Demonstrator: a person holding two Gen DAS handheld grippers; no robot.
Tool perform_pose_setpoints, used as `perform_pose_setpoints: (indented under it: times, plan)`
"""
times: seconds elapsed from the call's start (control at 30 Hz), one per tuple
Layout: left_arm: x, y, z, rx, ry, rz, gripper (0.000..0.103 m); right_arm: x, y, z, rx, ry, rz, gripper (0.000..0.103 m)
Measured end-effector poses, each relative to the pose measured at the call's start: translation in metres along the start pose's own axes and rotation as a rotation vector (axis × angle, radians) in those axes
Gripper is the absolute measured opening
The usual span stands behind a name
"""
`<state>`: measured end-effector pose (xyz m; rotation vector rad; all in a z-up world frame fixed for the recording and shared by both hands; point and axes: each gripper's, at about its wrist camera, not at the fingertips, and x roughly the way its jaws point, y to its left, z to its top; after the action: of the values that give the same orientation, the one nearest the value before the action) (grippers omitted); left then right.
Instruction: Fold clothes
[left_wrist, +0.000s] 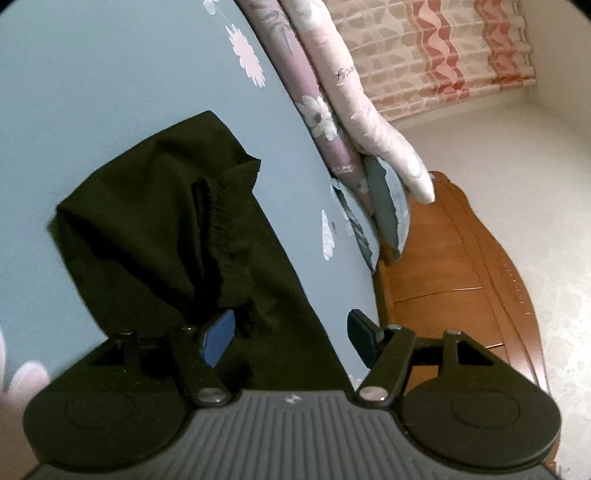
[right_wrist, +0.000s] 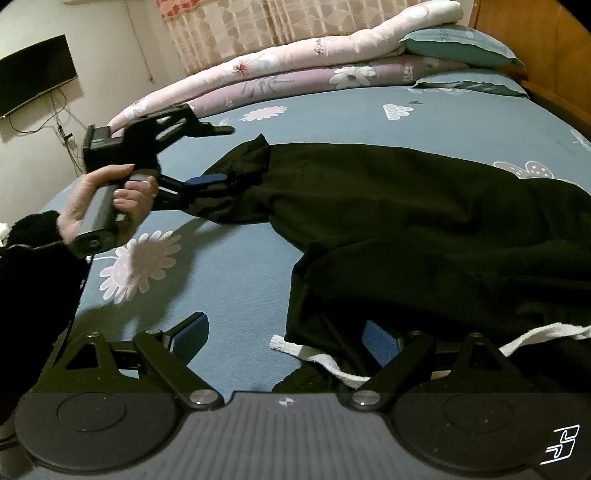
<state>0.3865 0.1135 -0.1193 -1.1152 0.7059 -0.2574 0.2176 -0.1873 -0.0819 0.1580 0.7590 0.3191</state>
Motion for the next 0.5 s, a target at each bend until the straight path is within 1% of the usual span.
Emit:
perform_pose_setpoints:
  times: [0.03,0.1,0.17,0.2,0.33,0.47,0.5]
  plan:
    - [0.004,0.004,0.001,-0.019,0.003,0.004,0.066,0.000,0.000,0.000,0.000,0.000,0.000,0.093]
    - [0.014,0.012,0.004,-0.060,0.051,-0.010,0.066,-0.001,-0.001,-0.001,0.000,0.000,-0.002,0.093]
    - [0.017,0.015,0.004,-0.059,0.047,0.003,0.067,-0.001,-0.002,-0.001,0.005,0.000,-0.004,0.093]
    - [0.016,0.015,0.004,-0.053,0.035,0.003,0.067,0.000,-0.003,-0.001,0.008,0.000,-0.004,0.093]
    - [0.010,0.014,0.010,-0.053,-0.063,-0.020,0.068,0.000,-0.001,-0.002,0.004,0.002,-0.006,0.093]
    - [0.009,0.014,0.013,-0.041,-0.142,-0.020,0.068,0.000,-0.002,-0.002,0.006,0.002,-0.003,0.093]
    - [0.010,0.014,0.013,-0.029,-0.160,-0.009,0.068,0.000,-0.002,-0.002,0.009,0.001,-0.003,0.093]
